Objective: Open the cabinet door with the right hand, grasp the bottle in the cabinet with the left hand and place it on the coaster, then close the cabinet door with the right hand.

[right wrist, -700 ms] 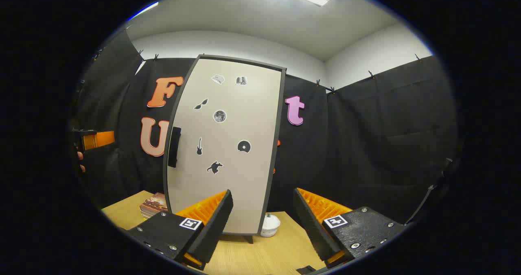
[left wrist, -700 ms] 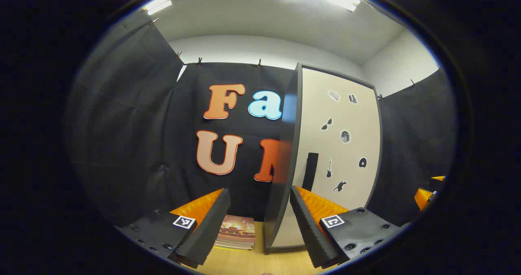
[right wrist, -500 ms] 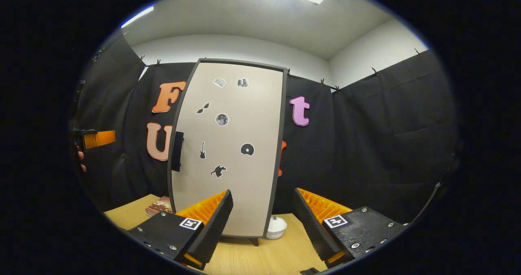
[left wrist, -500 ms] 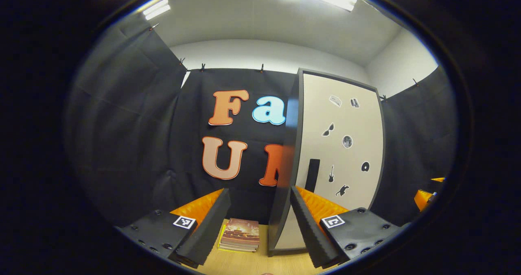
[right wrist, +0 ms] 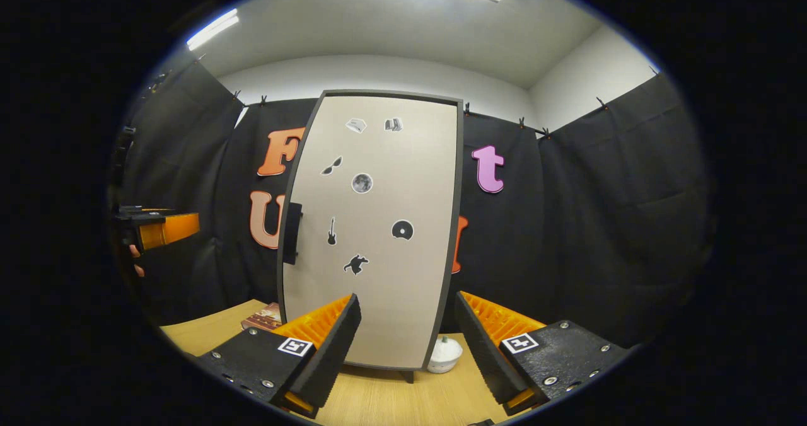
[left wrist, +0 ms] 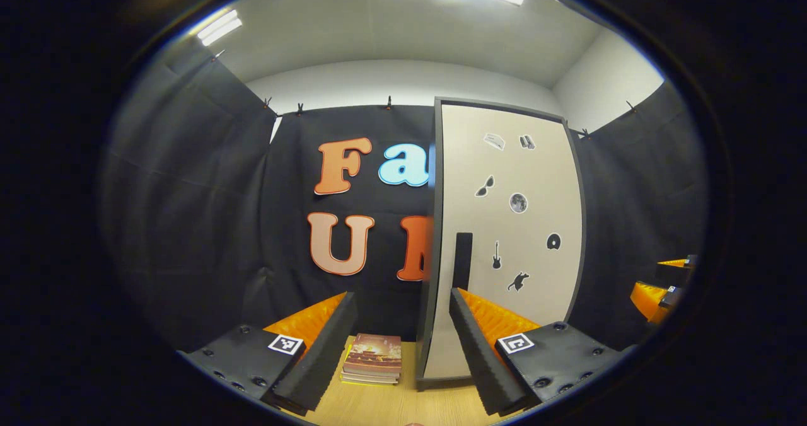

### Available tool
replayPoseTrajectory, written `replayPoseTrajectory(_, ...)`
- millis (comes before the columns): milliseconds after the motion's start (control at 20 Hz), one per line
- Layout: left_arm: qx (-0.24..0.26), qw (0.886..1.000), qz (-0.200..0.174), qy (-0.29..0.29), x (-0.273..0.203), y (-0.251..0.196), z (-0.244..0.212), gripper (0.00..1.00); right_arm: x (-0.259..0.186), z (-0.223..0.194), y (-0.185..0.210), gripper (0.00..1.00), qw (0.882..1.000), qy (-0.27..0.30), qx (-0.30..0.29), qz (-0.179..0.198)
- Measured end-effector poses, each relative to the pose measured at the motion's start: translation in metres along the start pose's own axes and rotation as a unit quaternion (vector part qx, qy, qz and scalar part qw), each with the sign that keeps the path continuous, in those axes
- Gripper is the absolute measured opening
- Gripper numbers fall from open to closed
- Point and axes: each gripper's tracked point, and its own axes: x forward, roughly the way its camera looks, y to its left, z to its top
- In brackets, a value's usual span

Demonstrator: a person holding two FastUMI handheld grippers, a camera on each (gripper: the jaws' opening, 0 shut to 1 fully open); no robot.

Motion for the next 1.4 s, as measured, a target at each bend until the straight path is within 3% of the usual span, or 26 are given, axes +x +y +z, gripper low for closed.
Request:
replayPoseTrajectory(250, 0.003, 1.000, 0.008, 0.007, -0.004, -0.004, -0.003, 0.96, 0.009, -0.001, -0.005, 0.93, 1.000, 0.002, 0.021, 0.013)
replayPoseTrajectory(300, 0.007, 1.000, 0.011, 0.008, -0.005, -0.004, -0.004, 0.96, 0.011, -0.001, -0.003, 0.98, 1.000, 0.003, 0.024, 0.020)
replayPoseTrajectory(400, 0.014, 1.000, 0.021, 0.013, -0.008, -0.002, -0.007, 0.96, 0.013, 0.000, 0.004, 0.93, 0.999, 0.004, 0.031, 0.033)
replayPoseTrajectory(650, 0.014, 0.998, 0.052, 0.021, -0.021, 0.007, -0.009, 0.93, 0.022, -0.005, 0.021, 0.94, 0.997, 0.011, 0.021, 0.069)
replayPoseTrajectory(750, 0.017, 0.997, 0.068, 0.021, -0.027, 0.012, -0.008, 1.00, 0.025, -0.004, 0.029, 0.93, 0.996, 0.006, 0.010, 0.083)
replayPoseTrajectory(1150, 0.028, 0.991, 0.130, 0.029, -0.049, 0.026, -0.009, 0.92, 0.048, -0.011, 0.058, 0.93, 0.989, 0.026, 0.035, 0.143)
replayPoseTrajectory(1200, 0.026, 0.990, 0.134, 0.033, -0.051, 0.026, -0.011, 0.97, 0.051, -0.013, 0.064, 0.94, 0.988, 0.031, 0.037, 0.149)
replayPoseTrajectory(1250, 0.023, 0.990, 0.134, 0.036, -0.054, 0.027, -0.014, 0.92, 0.054, -0.013, 0.069, 0.94, 0.987, 0.035, 0.039, 0.154)
replayPoseTrajectory(1350, 0.024, 0.991, 0.129, 0.038, -0.064, 0.031, -0.020, 0.96, 0.059, -0.012, 0.083, 0.93, 0.986, 0.042, 0.039, 0.156)
replayPoseTrajectory(1400, 0.025, 0.991, 0.128, 0.037, -0.062, 0.036, -0.023, 0.93, 0.062, -0.010, 0.090, 0.93, 0.986, 0.044, 0.036, 0.155)
